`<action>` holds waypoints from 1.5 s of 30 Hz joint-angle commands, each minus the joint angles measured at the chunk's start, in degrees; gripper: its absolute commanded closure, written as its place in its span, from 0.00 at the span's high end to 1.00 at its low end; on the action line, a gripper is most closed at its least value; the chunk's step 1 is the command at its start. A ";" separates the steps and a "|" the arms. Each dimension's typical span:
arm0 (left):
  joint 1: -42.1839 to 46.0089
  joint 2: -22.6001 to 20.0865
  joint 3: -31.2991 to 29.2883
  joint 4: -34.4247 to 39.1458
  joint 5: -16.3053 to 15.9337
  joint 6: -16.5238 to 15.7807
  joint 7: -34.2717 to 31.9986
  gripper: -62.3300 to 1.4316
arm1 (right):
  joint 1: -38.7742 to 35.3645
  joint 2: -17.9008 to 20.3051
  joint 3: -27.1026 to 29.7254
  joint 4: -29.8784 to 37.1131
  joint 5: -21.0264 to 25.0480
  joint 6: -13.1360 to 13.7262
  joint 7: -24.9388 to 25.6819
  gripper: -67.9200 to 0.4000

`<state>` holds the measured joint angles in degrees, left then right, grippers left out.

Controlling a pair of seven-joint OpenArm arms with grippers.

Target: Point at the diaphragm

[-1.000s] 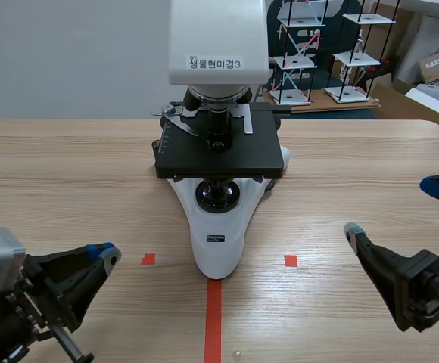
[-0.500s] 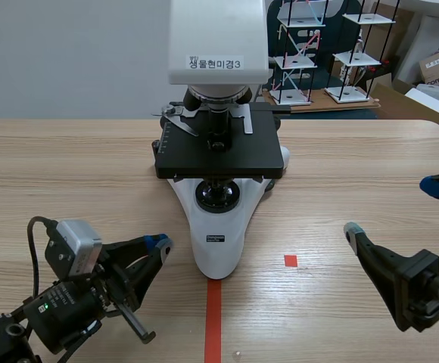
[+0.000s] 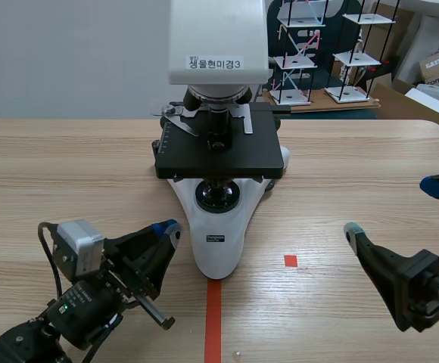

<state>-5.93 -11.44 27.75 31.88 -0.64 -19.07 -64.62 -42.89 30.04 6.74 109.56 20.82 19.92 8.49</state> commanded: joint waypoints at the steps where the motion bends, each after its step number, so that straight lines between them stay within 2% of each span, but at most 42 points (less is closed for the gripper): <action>1: -0.94 0.63 -0.07 0.55 -0.35 0.11 -1.01 0.11 | 0.02 0.74 0.09 0.90 0.39 -0.22 0.66 1.00; 11: -1.55 1.90 -0.07 0.00 0.11 0.11 -2.51 0.11 | 0.02 0.74 0.09 0.90 0.39 -0.22 0.66 1.00; 17: -1.86 2.08 -0.04 0.00 2.43 0.07 -2.78 0.11 | 0.02 0.74 0.09 0.90 0.39 -0.22 0.63 1.00; 45: -1.84 2.05 0.00 0.00 2.38 -0.13 -2.82 0.11 | 0.02 0.74 0.09 0.90 0.39 -0.22 0.63 1.00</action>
<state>-7.33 -9.54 27.75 31.16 1.96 -19.09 -66.50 -42.89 30.04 6.74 109.56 20.82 19.92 8.49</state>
